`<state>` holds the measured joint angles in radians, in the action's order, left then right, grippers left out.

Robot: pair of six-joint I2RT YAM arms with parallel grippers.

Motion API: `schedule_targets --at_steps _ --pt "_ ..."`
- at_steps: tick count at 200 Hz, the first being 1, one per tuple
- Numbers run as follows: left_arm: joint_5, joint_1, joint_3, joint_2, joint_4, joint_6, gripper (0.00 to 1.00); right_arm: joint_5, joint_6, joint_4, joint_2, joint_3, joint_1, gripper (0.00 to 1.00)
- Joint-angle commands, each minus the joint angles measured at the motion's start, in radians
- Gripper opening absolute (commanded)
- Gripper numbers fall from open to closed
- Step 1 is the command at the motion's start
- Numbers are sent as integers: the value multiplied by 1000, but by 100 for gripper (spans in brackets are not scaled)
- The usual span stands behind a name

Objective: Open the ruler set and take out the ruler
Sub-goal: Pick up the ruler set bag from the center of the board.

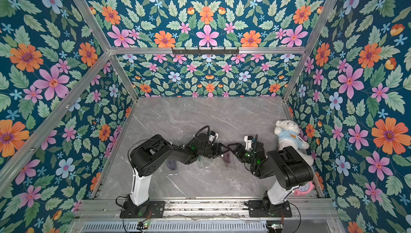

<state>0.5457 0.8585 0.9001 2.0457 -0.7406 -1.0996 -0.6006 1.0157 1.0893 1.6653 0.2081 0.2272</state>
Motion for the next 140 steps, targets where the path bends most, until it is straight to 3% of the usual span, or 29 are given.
schedule_targets --at_steps 1,16,76,109,140 --pt "-13 1 -4 10 128 -9 60 -4 60 -44 27 -8 10 78" --pt "-14 1 -4 11 128 -9 52 0 48 -71 3 2 13 77" --pt "-14 -4 -3 14 126 -9 26 87 -131 -613 -314 90 26 79" --pt "-8 -7 5 20 120 -11 9 116 -167 -758 -425 112 25 81" --pt "-3 -10 3 17 109 -10 6 125 -181 -828 -479 114 26 81"
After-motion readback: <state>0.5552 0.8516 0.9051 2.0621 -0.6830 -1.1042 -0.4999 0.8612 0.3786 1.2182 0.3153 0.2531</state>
